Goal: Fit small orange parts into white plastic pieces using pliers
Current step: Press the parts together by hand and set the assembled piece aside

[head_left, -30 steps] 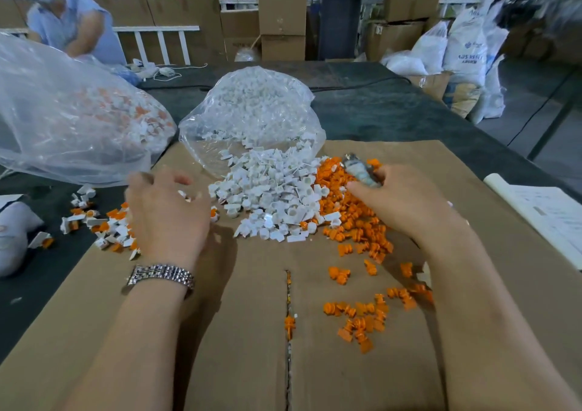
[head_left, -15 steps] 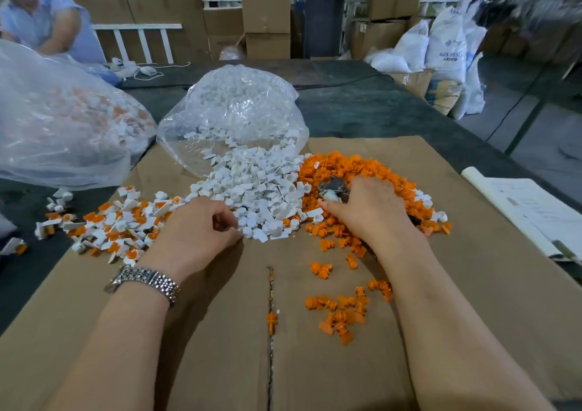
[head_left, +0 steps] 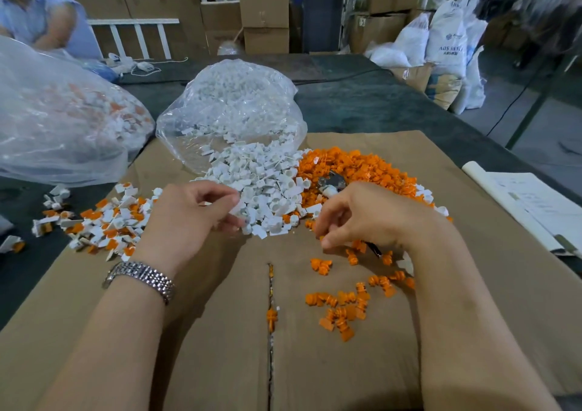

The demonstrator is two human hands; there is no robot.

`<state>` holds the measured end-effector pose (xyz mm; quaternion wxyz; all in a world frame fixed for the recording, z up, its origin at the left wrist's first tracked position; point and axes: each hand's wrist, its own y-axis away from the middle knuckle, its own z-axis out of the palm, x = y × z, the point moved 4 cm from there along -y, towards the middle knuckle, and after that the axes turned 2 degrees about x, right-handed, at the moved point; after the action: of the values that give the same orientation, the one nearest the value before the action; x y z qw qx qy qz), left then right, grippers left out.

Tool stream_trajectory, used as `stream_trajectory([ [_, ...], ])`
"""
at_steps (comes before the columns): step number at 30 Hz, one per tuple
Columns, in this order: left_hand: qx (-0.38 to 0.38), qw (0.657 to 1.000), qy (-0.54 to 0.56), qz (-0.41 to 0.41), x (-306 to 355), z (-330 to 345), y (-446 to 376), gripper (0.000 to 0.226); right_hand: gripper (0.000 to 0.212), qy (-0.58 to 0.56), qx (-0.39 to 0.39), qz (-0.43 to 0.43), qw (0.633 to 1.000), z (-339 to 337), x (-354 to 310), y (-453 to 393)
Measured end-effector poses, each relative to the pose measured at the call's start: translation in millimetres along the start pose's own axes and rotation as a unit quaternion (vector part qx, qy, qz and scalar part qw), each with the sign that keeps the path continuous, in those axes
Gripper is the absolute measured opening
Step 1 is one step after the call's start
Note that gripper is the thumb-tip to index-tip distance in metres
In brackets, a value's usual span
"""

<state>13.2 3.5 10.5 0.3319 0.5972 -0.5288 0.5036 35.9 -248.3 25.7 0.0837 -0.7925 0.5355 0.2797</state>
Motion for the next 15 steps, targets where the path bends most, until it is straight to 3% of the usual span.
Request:
stream_trajectory([
  [4,-0.061,0.991,0.113,-0.049,-1,10,2,0.007,0.015,0.045,0.009,0.003,0.999,4,-2,-4],
  [8,-0.101,0.988,0.104,-0.048,-4,18,0,0.015,0.009,0.049,0.035,-0.005,0.998,4,-4,-5],
  [15,-0.151,0.973,0.162,-0.060,-2,23,4,0.042,0.006,-0.108,0.177,-0.058,0.977,-8,-13,-4],
])
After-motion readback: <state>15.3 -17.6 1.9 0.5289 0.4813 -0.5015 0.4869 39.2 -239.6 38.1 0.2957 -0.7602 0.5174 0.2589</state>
